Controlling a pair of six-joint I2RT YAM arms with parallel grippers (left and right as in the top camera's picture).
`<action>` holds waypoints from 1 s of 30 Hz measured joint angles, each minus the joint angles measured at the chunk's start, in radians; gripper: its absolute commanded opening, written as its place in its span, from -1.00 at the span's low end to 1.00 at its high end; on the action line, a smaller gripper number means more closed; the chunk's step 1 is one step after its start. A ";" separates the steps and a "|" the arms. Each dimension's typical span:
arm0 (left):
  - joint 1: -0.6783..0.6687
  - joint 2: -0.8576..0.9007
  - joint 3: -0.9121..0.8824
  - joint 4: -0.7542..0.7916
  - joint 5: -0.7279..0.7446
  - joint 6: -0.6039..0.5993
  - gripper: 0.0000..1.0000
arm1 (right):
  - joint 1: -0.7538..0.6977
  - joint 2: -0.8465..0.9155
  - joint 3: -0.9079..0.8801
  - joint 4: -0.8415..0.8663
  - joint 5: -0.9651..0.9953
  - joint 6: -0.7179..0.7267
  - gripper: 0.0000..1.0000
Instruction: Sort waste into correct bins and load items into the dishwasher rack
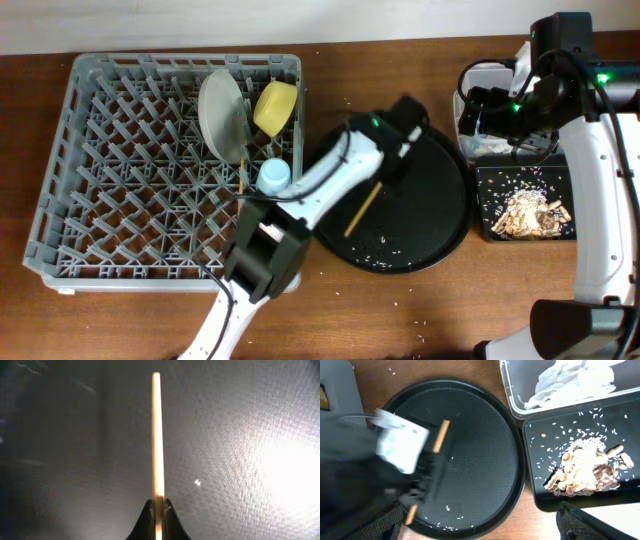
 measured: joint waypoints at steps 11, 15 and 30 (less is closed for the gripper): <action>0.308 -0.001 0.734 -0.663 0.034 0.007 -1.00 | 0.000 0.000 0.000 0.000 0.000 0.000 0.97; 0.390 -0.037 0.782 -0.682 0.041 0.022 -1.00 | 0.000 0.000 0.000 0.000 0.000 0.000 0.97; 0.502 -0.496 0.078 -0.553 -0.073 0.018 -0.56 | 0.000 0.000 0.000 0.000 0.000 0.000 0.97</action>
